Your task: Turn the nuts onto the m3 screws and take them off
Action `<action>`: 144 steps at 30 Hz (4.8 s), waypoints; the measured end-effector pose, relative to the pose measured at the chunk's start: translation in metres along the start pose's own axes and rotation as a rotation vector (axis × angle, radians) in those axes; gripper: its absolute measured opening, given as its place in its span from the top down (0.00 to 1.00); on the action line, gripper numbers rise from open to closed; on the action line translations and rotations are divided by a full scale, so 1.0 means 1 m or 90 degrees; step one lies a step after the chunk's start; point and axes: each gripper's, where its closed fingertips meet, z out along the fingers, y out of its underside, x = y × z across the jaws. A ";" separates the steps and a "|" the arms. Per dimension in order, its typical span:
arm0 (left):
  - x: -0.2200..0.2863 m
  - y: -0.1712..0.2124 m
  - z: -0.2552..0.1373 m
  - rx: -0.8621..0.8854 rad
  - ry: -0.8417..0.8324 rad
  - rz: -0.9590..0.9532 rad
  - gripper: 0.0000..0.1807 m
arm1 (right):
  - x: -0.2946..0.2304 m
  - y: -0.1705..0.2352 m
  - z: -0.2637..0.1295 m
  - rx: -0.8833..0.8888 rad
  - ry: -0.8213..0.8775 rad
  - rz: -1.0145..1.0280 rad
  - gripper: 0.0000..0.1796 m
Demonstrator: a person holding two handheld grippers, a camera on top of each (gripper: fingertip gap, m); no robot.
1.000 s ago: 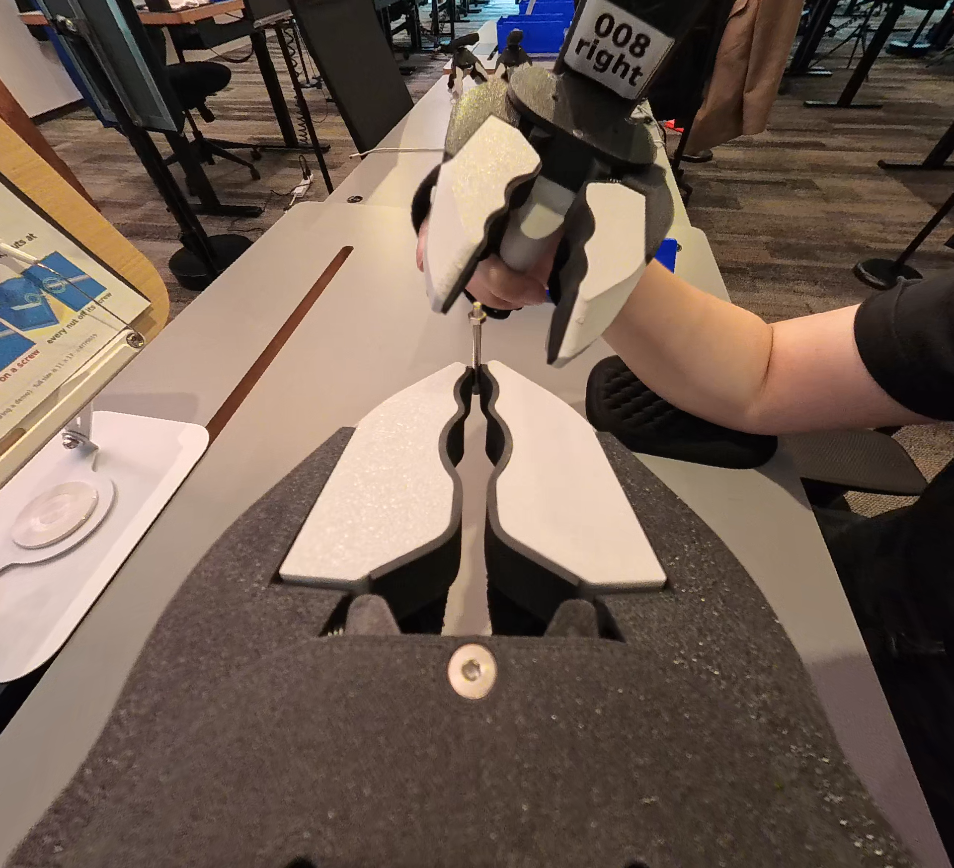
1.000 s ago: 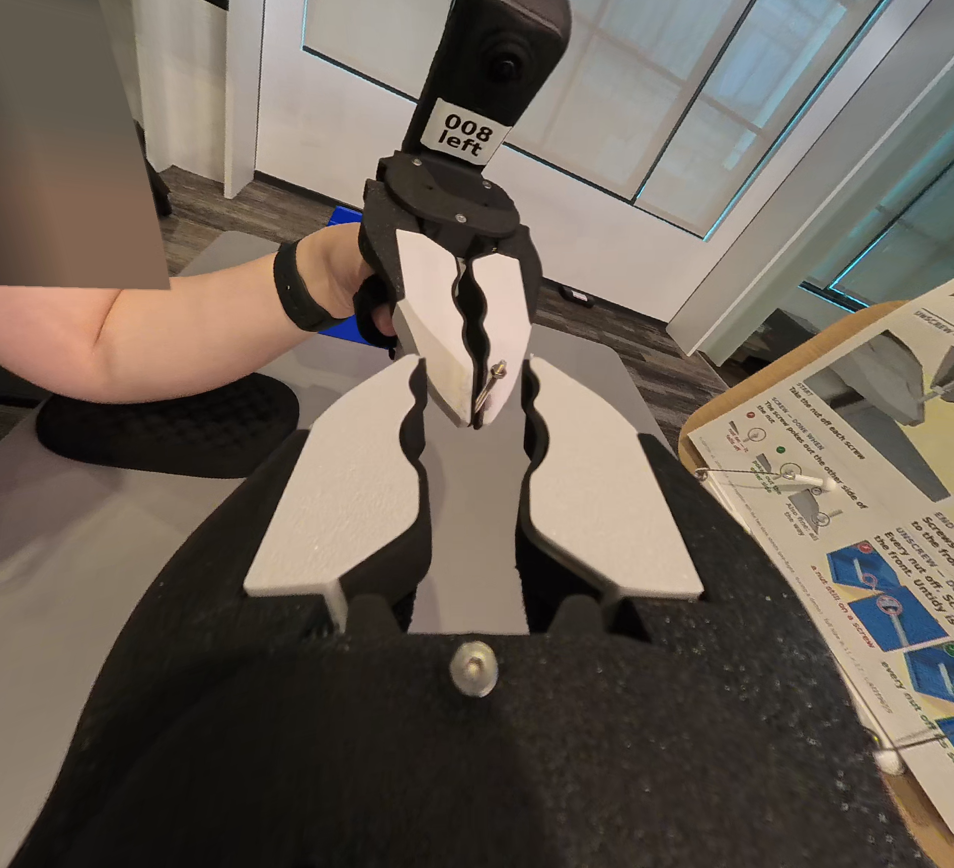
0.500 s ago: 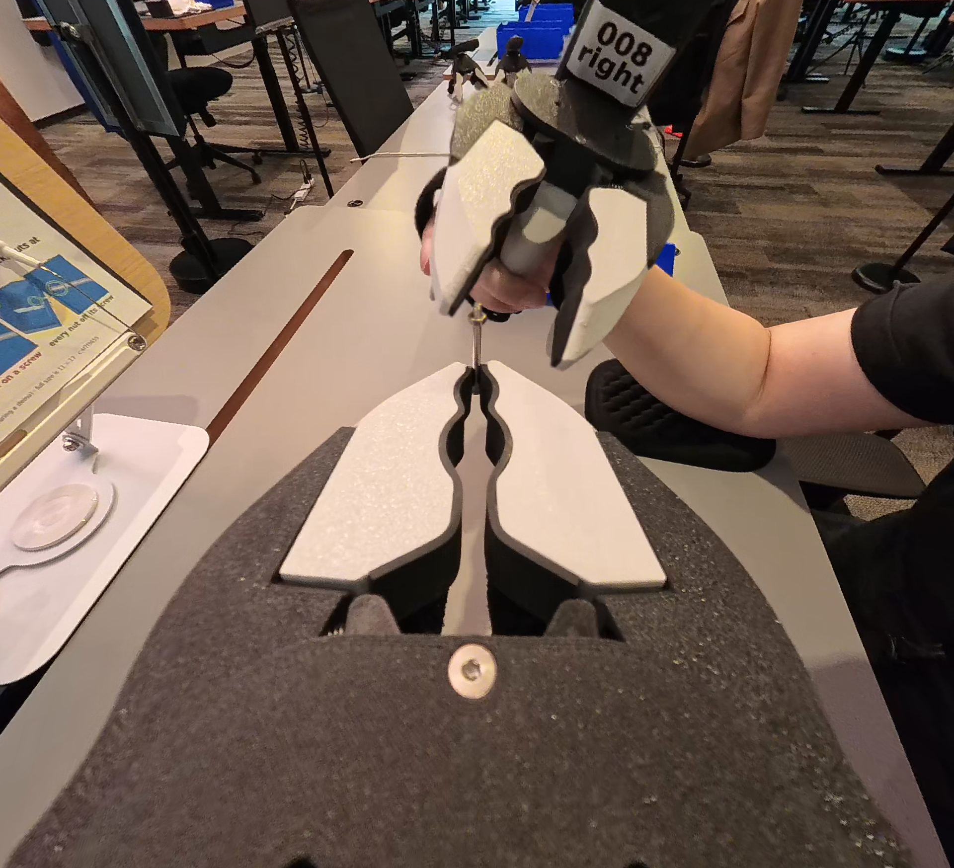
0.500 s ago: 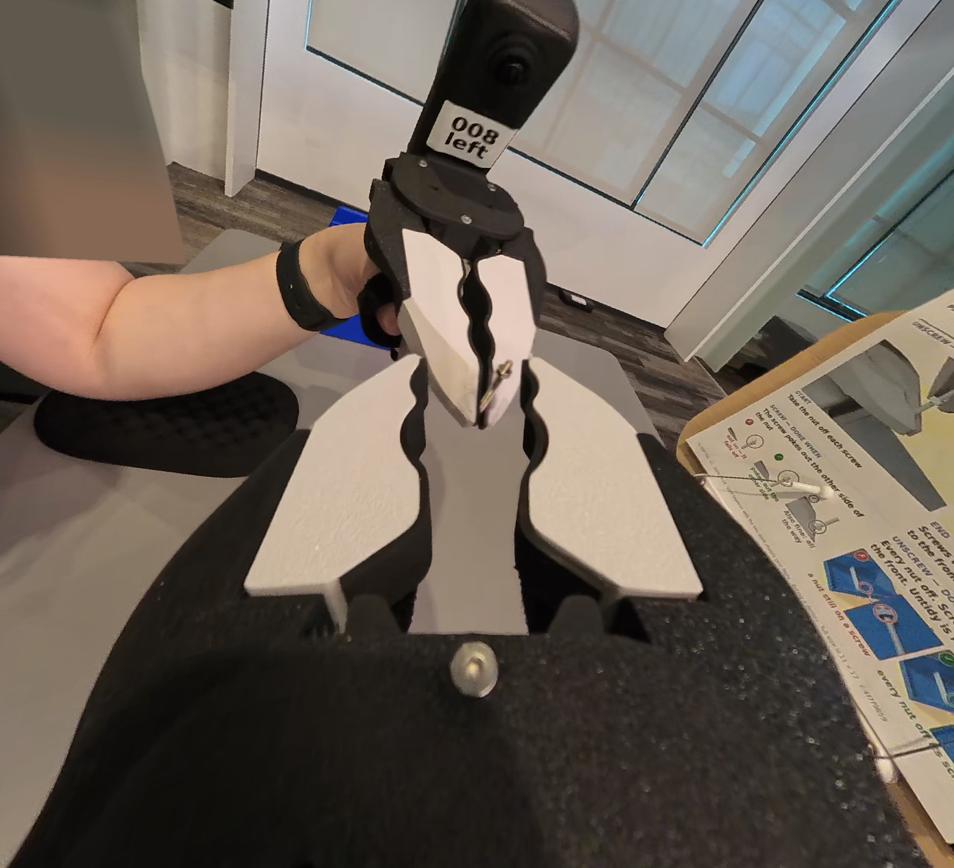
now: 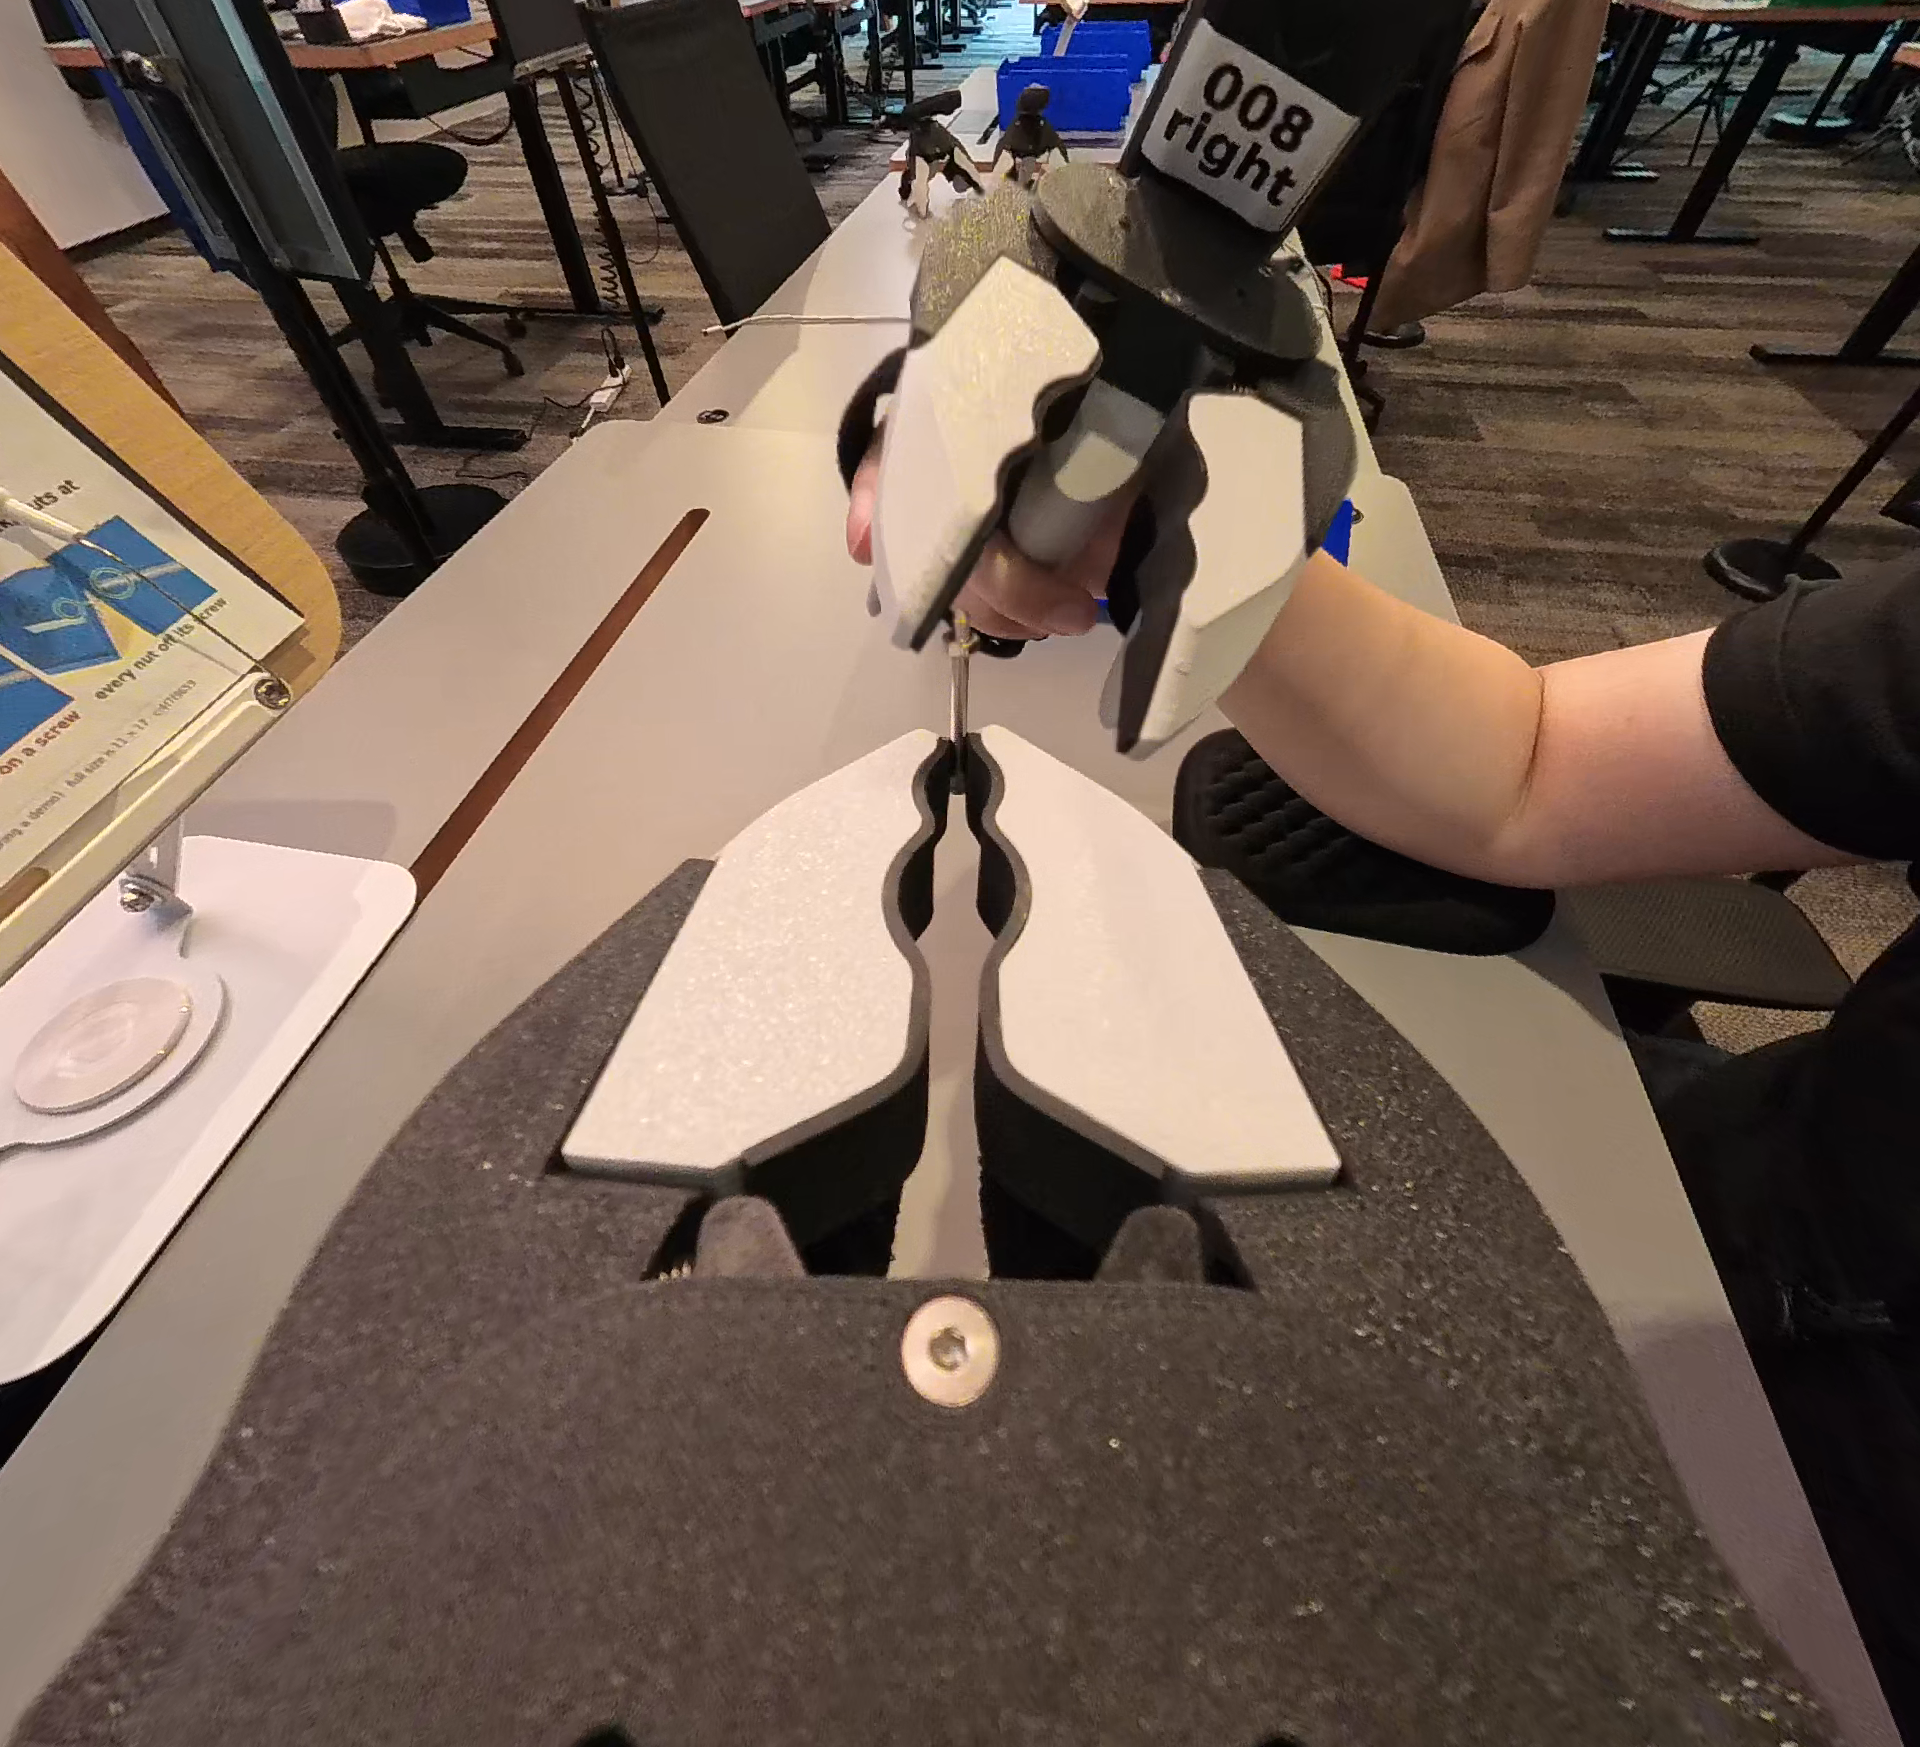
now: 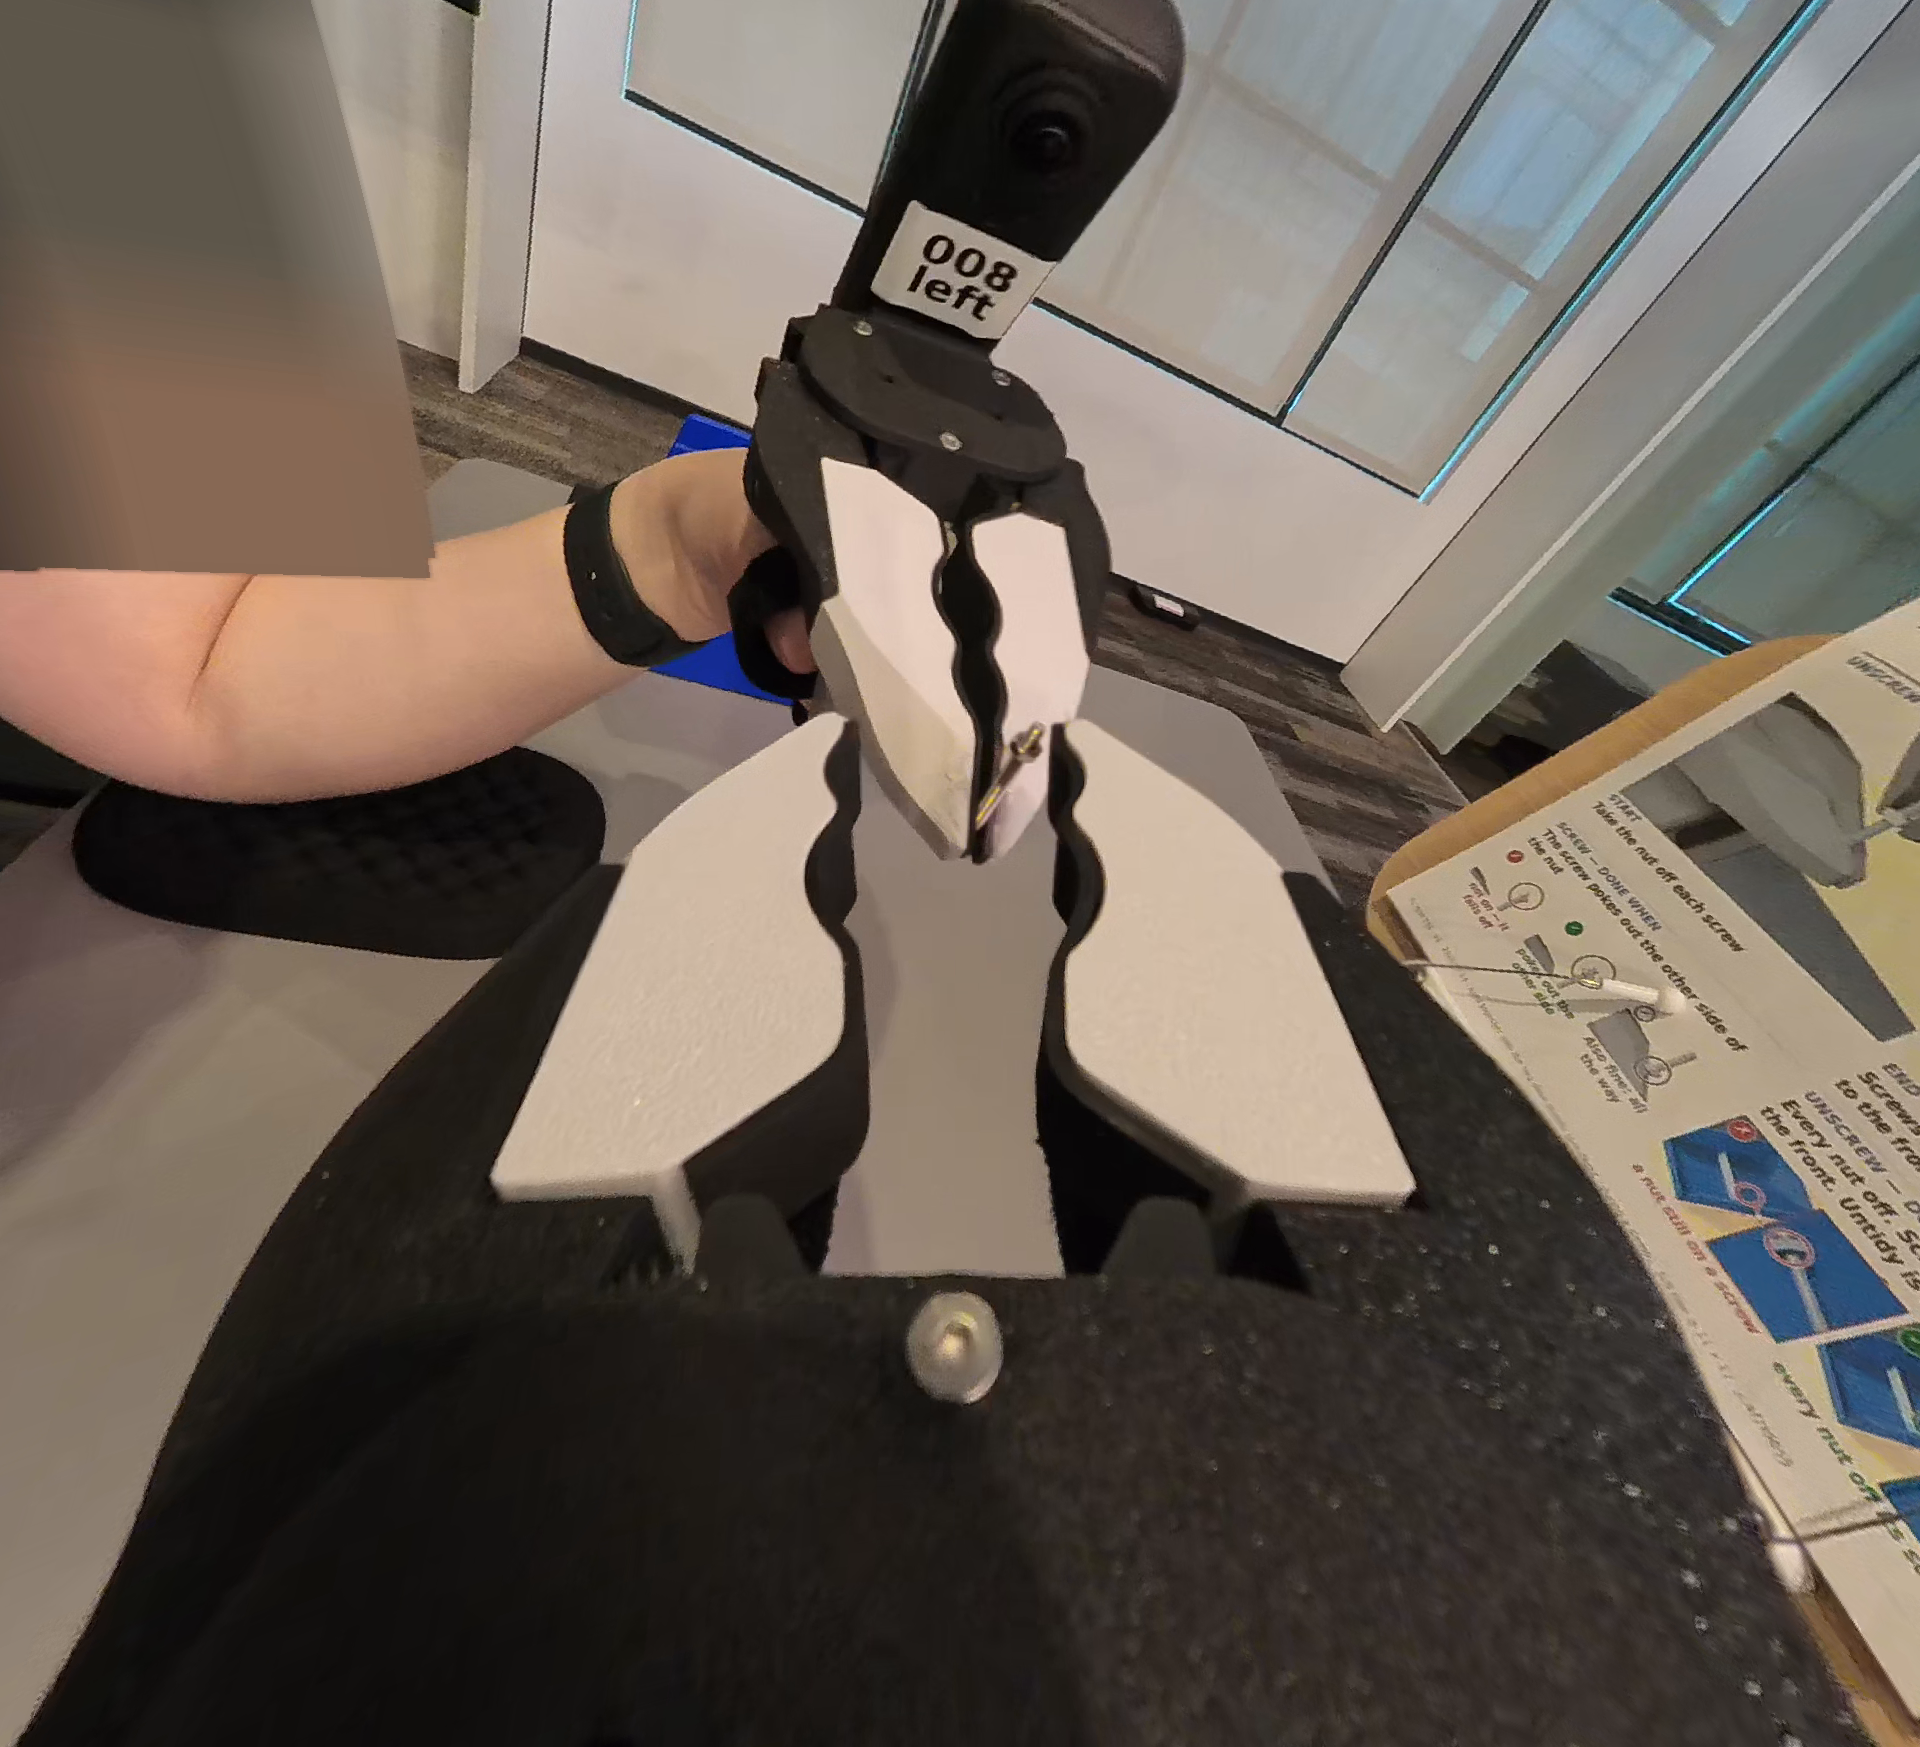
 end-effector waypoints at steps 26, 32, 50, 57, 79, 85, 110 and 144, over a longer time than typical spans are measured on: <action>-0.001 -0.005 -0.005 0.019 0.000 -0.002 0.99 | 0.009 0.003 0.003 0.072 -0.054 0.154 0.97; 0.001 -0.006 -0.006 0.024 0.004 -0.002 0.99 | 0.009 0.001 0.004 0.099 -0.063 0.173 0.99; 0.000 -0.005 -0.007 0.020 0.000 0.004 0.98 | 0.008 0.002 0.005 0.112 -0.065 0.164 0.99; -0.001 -0.003 -0.006 0.022 0.003 -0.003 0.96 | 0.011 0.003 0.004 0.110 -0.056 0.167 0.99; -0.009 -0.009 -0.021 0.051 -0.020 -0.019 0.83 | 0.036 -0.008 -0.040 0.087 0.027 0.186 0.99; -0.010 -0.009 -0.026 0.051 -0.022 -0.026 0.84 | 0.060 -0.015 -0.106 0.020 0.159 0.210 0.99; 0.016 -0.013 -0.004 0.007 -0.023 0.002 0.85 | -0.032 0.258 -0.468 -0.843 0.483 0.796 0.99; 0.011 -0.006 0.014 -0.022 -0.050 -0.002 0.85 | -0.004 0.319 -0.490 -0.832 0.460 0.767 0.96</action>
